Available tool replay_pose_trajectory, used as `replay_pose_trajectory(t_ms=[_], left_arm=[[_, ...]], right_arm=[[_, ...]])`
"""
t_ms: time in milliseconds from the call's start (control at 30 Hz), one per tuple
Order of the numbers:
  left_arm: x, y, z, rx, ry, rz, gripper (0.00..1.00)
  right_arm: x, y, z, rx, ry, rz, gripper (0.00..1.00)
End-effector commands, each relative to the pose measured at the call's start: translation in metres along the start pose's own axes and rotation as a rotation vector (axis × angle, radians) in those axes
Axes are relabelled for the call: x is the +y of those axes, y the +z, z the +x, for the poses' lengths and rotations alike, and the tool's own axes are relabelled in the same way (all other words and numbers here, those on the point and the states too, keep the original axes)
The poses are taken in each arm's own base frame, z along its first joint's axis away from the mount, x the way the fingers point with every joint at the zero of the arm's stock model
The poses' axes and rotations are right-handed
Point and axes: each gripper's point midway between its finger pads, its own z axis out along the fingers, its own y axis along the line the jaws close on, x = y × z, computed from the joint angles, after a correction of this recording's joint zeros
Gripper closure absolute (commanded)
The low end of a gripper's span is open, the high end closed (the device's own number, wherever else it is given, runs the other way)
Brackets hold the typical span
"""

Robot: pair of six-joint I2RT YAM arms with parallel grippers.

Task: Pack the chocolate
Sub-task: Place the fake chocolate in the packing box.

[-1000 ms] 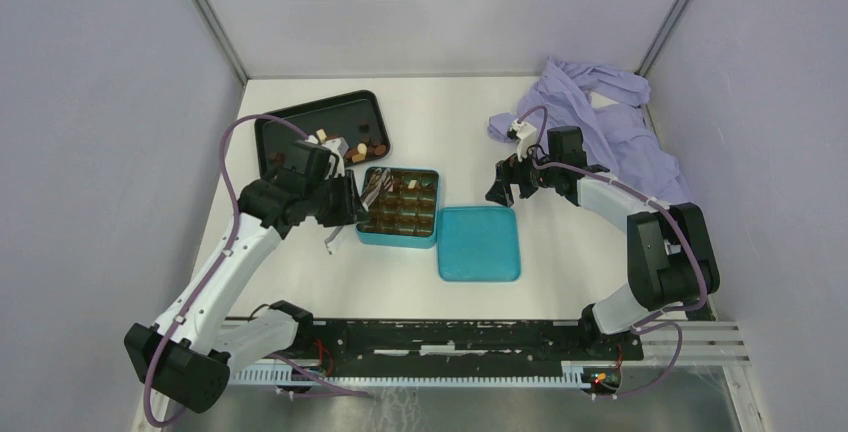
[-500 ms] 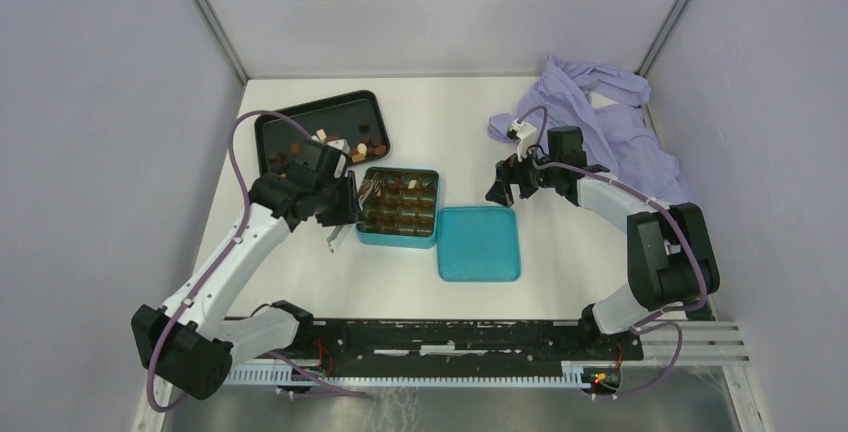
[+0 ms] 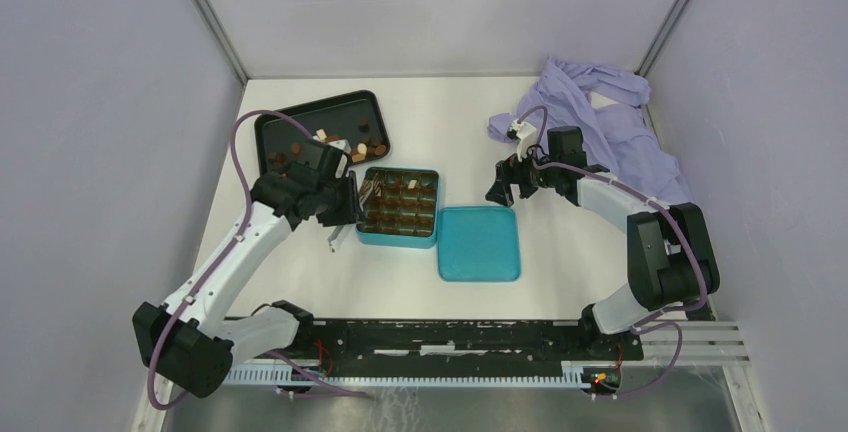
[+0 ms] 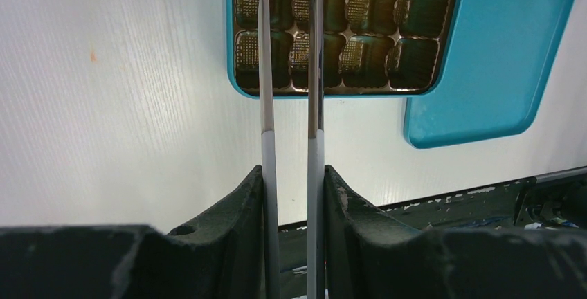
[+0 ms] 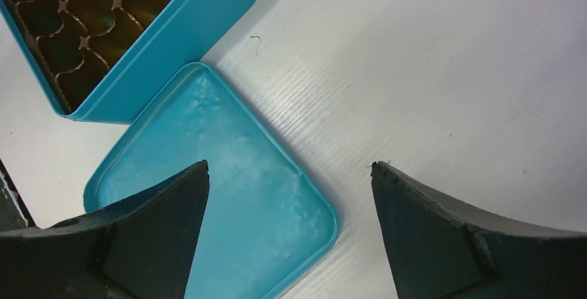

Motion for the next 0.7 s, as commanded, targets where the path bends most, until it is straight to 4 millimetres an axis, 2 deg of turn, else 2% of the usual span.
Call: replay_pose_trajectory(t_ms=[0, 267, 667], left_arm=[[-0.0044, -0.0014, -0.0119, -0.040, 0.005, 0.003, 0.74], [-0.0007, -0.0011, -0.0158, -0.049, 0.007, -0.026, 0.66], [-0.0012, -0.0015, -0.0159, -0.050, 0.010, -0.028, 0.63]], right_arm=[[0.0035, -0.0011, -0.0166, -0.045, -0.040, -0.016, 0.07], [0.0039, -0.0006, -0.0163, -0.044, -0.041, -0.017, 0.07], [0.0034, -0.0005, -0.0158, -0.043, -0.039, -0.017, 0.07]])
